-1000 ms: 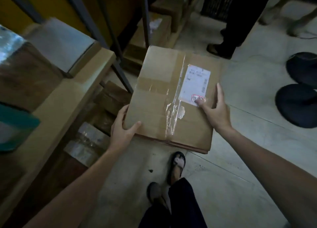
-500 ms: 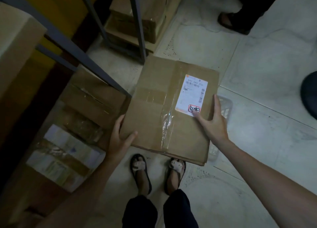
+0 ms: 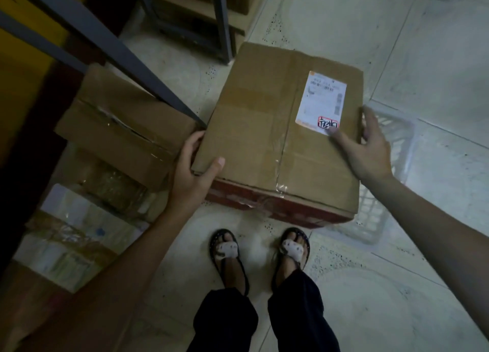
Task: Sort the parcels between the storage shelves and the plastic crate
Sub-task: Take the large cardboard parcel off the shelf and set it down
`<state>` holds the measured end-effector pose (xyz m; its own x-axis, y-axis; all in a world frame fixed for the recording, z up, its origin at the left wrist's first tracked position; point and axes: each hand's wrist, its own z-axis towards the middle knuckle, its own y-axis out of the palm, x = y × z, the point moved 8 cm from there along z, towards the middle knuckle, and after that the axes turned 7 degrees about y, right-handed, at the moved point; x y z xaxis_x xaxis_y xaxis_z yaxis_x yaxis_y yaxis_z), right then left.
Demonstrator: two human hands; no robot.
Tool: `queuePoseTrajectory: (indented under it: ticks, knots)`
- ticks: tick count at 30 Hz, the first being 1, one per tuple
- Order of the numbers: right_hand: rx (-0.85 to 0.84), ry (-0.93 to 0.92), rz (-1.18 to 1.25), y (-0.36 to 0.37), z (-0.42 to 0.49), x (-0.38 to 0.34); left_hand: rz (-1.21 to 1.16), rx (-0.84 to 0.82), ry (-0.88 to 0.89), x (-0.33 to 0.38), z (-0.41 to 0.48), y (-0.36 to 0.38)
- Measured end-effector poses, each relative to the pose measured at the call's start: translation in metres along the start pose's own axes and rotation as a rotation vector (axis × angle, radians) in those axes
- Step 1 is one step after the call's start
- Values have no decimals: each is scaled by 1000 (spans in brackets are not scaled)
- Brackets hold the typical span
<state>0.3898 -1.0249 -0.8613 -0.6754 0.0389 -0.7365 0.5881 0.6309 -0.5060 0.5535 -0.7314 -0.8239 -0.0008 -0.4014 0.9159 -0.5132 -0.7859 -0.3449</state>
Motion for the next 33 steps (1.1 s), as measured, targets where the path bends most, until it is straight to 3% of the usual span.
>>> queuePoseTrajectory:
  ticks: [22,33]
  knots:
    - [105,-101,120,-14,-39,-14,-66,-39,9,13,-10,-8]
    - [105,-15,86,-30,-40,15,-41,-136,-14,17,-31,20]
